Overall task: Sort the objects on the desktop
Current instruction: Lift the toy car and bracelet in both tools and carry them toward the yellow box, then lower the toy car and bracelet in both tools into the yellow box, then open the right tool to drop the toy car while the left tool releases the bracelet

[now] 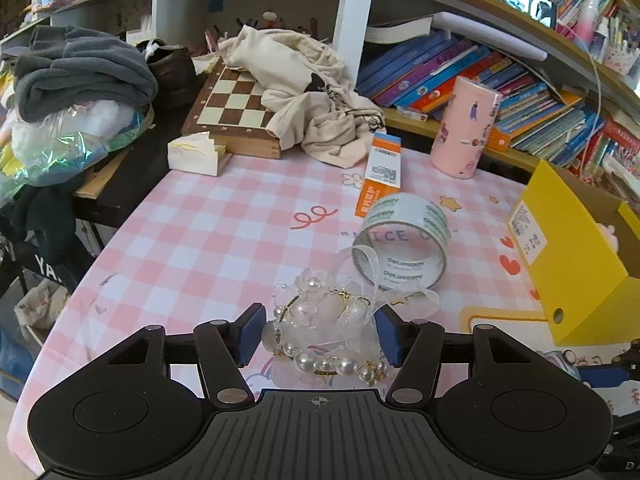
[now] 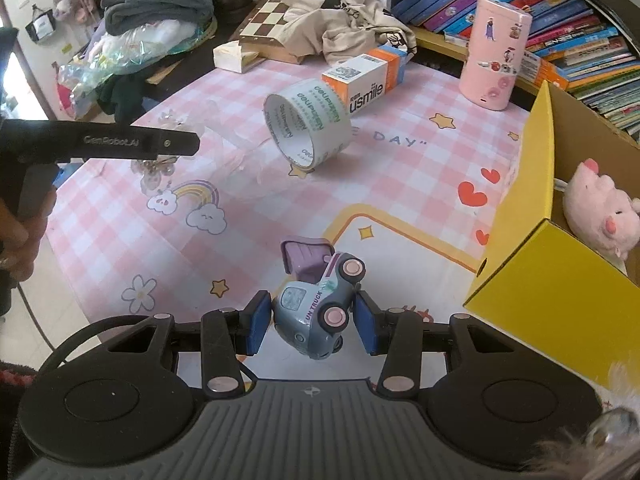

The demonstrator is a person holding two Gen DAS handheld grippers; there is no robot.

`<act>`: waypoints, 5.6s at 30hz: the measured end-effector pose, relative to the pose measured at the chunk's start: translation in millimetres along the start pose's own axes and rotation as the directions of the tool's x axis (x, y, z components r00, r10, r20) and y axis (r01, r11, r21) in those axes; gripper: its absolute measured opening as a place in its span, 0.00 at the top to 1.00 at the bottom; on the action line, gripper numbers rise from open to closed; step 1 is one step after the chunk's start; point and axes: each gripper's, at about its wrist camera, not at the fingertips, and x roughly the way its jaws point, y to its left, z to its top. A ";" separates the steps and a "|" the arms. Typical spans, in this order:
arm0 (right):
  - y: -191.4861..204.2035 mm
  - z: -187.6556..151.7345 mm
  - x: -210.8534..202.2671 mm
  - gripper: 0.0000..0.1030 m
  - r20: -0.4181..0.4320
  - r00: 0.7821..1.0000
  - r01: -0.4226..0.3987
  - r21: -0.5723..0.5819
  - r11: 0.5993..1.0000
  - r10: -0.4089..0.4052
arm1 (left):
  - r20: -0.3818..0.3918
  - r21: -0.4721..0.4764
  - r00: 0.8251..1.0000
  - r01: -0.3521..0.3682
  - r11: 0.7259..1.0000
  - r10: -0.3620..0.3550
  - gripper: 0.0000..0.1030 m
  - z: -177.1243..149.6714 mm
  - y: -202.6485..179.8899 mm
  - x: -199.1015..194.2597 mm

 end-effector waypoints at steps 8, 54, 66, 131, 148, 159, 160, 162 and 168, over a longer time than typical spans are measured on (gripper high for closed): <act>8.0 -10.5 -10.8 0.59 0.010 1.000 0.028 0.039 0.999 -0.028 | -0.016 0.063 0.997 0.076 0.995 -0.075 0.44 -11.8 -15.9 -12.5; -43.1 -116.1 -92.9 0.59 0.012 0.960 0.249 0.424 0.871 -0.280 | -0.113 0.290 0.921 0.390 0.874 -0.374 0.44 -33.0 -124.9 -32.2; -69.1 -139.3 -109.1 0.59 -0.004 0.950 0.276 0.481 0.832 -0.312 | -0.164 0.352 0.890 0.456 0.818 -0.426 0.44 -40.3 -173.4 -29.0; -262.1 18.9 -166.1 0.59 0.470 0.839 0.200 0.201 0.959 -0.273 | 0.347 0.448 0.854 0.213 0.868 -0.388 0.43 130.7 -322.6 -35.5; -283.5 -10.8 -52.0 0.59 0.093 0.981 0.175 -0.026 0.984 -0.172 | -0.119 0.498 0.963 0.269 0.824 -0.242 0.42 47.5 -334.4 84.0; -279.8 -3.2 -29.6 0.58 0.003 0.987 0.159 -0.199 0.967 -0.162 | -0.187 0.503 0.960 0.275 0.819 -0.208 0.40 37.4 -337.5 98.5; -279.1 -2.6 -28.3 0.58 -0.001 0.986 0.163 -0.212 0.963 -0.167 | -0.188 0.503 0.960 0.275 0.819 -0.206 0.39 37.3 -337.8 99.2; -278.8 -2.2 -27.2 0.58 -0.005 0.985 0.164 -0.224 0.961 -0.170 | -0.188 0.504 0.960 0.274 0.819 -0.205 0.39 37.2 -338.0 100.3; -278.9 -1.8 -27.0 0.58 -0.008 0.984 0.169 -0.226 0.959 -0.175 | -0.188 0.505 0.961 0.273 0.819 -0.204 0.38 36.9 -338.0 102.0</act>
